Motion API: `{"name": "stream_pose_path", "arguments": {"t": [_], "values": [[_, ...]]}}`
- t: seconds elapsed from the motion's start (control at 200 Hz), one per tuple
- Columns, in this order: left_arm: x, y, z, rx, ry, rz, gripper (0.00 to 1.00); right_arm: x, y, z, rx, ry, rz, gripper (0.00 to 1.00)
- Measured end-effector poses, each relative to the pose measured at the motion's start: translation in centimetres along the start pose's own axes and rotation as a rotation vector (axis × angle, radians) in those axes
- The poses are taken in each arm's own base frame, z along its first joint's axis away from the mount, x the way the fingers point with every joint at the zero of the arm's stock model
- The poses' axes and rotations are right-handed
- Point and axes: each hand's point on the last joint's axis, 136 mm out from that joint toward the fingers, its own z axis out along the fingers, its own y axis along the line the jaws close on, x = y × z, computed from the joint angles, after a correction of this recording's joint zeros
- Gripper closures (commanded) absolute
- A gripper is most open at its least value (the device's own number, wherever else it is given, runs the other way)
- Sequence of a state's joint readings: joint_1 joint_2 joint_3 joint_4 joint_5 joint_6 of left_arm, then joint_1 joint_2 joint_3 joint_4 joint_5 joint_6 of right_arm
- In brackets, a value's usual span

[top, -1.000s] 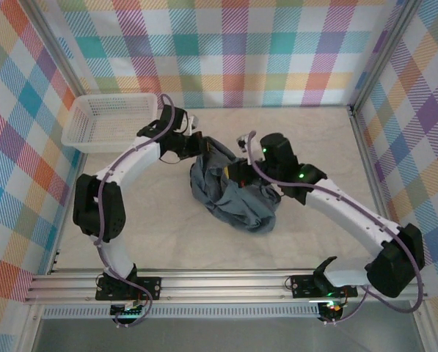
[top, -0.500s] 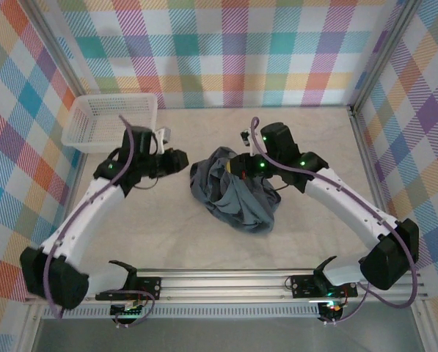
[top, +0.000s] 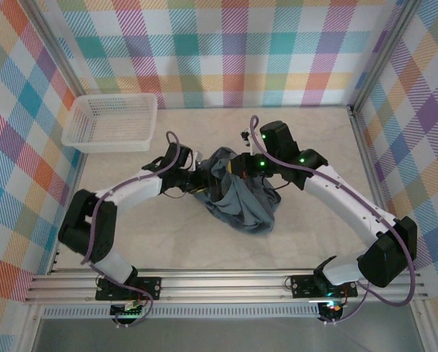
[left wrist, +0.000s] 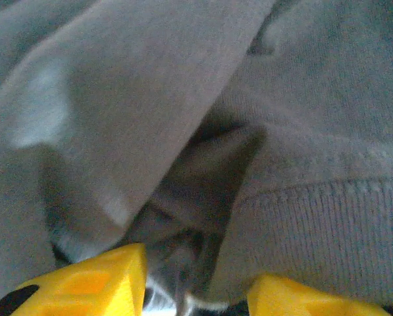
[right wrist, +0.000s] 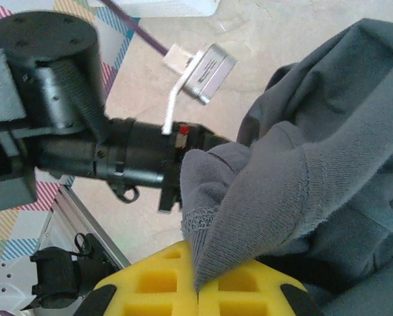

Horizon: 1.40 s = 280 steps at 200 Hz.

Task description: Fold the inside-out t-shirt

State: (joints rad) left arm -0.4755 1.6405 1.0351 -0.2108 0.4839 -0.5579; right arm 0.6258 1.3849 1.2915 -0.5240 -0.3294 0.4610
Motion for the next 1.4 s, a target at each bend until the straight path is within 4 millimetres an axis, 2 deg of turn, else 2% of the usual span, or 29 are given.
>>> {"name": "stream_pose_path", "arguments": {"t": [0.065, 0.155, 0.185, 0.22, 0.29, 0.33, 0.38, 0.435, 0.49, 0.53, 0.565, 0.61, 0.65, 0.69, 0.745, 0.79, 0.88, 1.0, 1.07, 1.14, 1.24, 1.31, 1.35, 1.4], "values": [[-0.6, -0.3, 0.8, 0.012, 0.007, 0.008, 1.00, -0.1, -0.2, -0.2, 0.017, 0.000, 0.004, 1.00], [-1.1, -0.8, 0.9, 0.022, 0.011, 0.025, 1.00, -0.4, -0.7, -0.5, 0.053, -0.008, 0.016, 1.00], [-1.4, -1.0, 0.7, 0.022, 0.008, 0.023, 1.00, -0.6, -1.0, -0.8, 0.080, -0.012, 0.024, 0.96], [-2.0, -1.3, 0.1, 0.019, 0.004, 0.018, 1.00, -0.8, -1.5, -1.3, 0.123, -0.019, 0.034, 0.95], [-4.0, -2.8, -2.1, -0.002, -0.022, 0.014, 1.00, -1.9, -2.9, -2.8, 0.246, -0.051, 0.048, 1.00], [-6.0, -4.2, -4.4, -0.016, -0.066, 0.019, 1.00, -2.7, -3.6, -3.9, 0.321, -0.077, 0.044, 1.00], [-9.4, -6.8, -8.5, -0.021, -0.162, 0.051, 1.00, -3.5, -4.4, -5.4, 0.406, -0.104, 0.007, 1.00], [-12.6, -11.1, -14.1, 0.021, -0.287, 0.112, 1.00, -3.9, -5.5, -6.5, 0.491, -0.116, -0.027, 1.00], [-14.6, -15.7, -20.1, 0.096, -0.416, 0.183, 1.00, -3.6, -6.9, -7.2, 0.581, -0.092, -0.061, 0.99], [-14.6, -18.8, -23.9, 0.153, -0.481, 0.235, 1.00, -3.3, -7.9, -7.3, 0.635, -0.064, -0.082, 0.94], [-13.6, -21.3, -26.7, 0.207, -0.512, 0.284, 1.00, -3.2, -8.5, -7.2, 0.664, -0.046, -0.100, 0.86], [-11.7, -23.3, -28.8, 0.254, -0.517, 0.330, 1.00, -3.4, -8.7, -6.9, 0.684, -0.036, -0.126, 0.77], [-9.8, -24.5, -29.7, 0.286, -0.500, 0.359, 1.00, -3.4, -8.7, -6.9, 0.694, -0.029, -0.150, 0.68], [-8.6, -24.9, -30.1, 0.300, -0.480, 0.368, 1.00, -3.4, -8.8, -7.2, 0.706, -0.024, -0.170, 0.61], [-7.9, -24.5, -29.9, 0.294, -0.458, 0.362, 1.00, -3.3, -8.7, -7.7, 0.716, -0.024, -0.183, 0.61], [-7.9, -23.7, -29.1, 0.278, -0.440, 0.348, 1.00, -3.2, -8.7, -8.2, 0.720, -0.020, -0.193, 0.69], [-7.9, -21.7, -26.8, 0.224, -0.392, 0.310, 1.00, -2.8, -8.4, -9.1, 0.713, -0.009, -0.206, 1.00], [-7.9, -19.9, -25.6, 0.154, -0.374, 0.286, 1.00, -2.7, -6.6, -9.6, 0.625, -0.017, -0.195, 1.00], [-8.2, -19.7, -25.9, 0.137, -0.399, 0.290, 1.00, -3.4, -4.2, -10.3, 0.524, -0.064, -0.188, 1.00], [-8.6, -19.4, -26.2, 0.117, -0.422, 0.287, 1.00, -5.0, -0.7, -12.2, 0.404, -0.166, -0.185, 1.00], [-9.4, -19.2, -26.5, 0.097, -0.451, 0.281, 1.00, -8.5, 6.0, -17.3, 0.197, -0.384, -0.215, 1.00], [-10.0, -19.0, -26.3, 0.079, -0.467, 0.271, 1.00, -10.0, 10.0, -21.2, 0.074, -0.512, -0.249, 1.00], [-10.4, -18.6, -25.9, 0.062, -0.469, 0.261, 1.00, -10.5, 11.5, -22.8, 0.029, -0.562, -0.267, 1.00], [-10.9, -18.1, -25.2, 0.042, -0.468, 0.251, 1.00, -10.7, 12.3, -23.8, 0.009, -0.594, -0.271, 1.00]]}}
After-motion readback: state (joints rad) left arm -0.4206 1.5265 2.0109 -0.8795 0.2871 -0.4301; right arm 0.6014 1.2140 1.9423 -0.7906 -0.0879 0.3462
